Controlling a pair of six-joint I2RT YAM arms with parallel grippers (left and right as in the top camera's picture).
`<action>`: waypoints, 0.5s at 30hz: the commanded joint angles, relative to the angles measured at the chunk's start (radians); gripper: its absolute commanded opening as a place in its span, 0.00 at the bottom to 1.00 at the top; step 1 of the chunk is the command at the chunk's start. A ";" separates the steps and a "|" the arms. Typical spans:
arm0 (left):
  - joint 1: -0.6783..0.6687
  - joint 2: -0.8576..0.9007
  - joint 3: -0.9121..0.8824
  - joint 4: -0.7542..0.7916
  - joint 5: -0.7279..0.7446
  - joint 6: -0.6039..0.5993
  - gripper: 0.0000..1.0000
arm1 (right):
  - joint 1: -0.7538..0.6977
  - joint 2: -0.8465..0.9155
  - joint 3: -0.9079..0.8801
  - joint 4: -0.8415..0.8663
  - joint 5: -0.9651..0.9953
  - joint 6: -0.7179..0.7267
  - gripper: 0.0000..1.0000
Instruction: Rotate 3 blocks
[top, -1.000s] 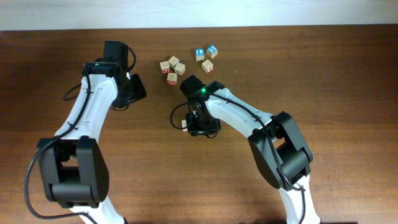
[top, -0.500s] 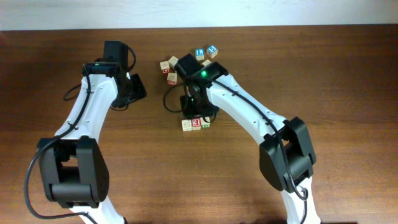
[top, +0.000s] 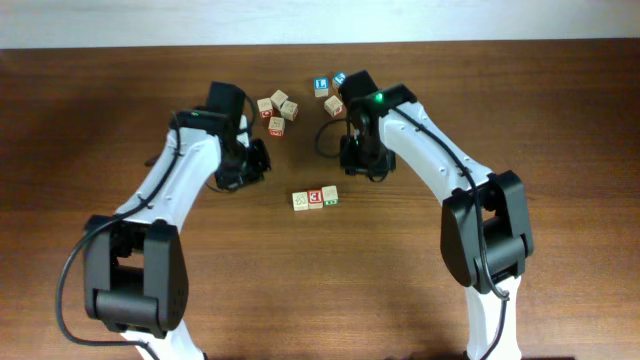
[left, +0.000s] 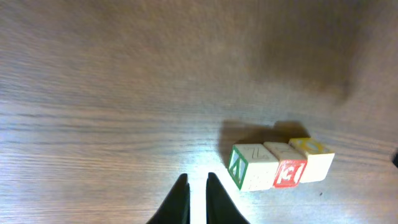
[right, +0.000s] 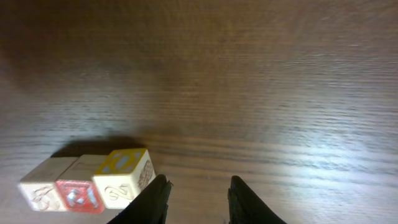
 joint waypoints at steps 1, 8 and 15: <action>-0.023 0.020 -0.061 0.045 0.027 -0.029 0.04 | 0.003 0.008 -0.110 0.070 -0.070 -0.010 0.32; -0.083 0.022 -0.120 0.144 0.029 -0.029 0.08 | 0.005 0.008 -0.230 0.222 -0.113 -0.014 0.32; -0.127 0.033 -0.127 0.164 0.034 -0.029 0.09 | 0.005 0.008 -0.294 0.278 -0.122 -0.013 0.32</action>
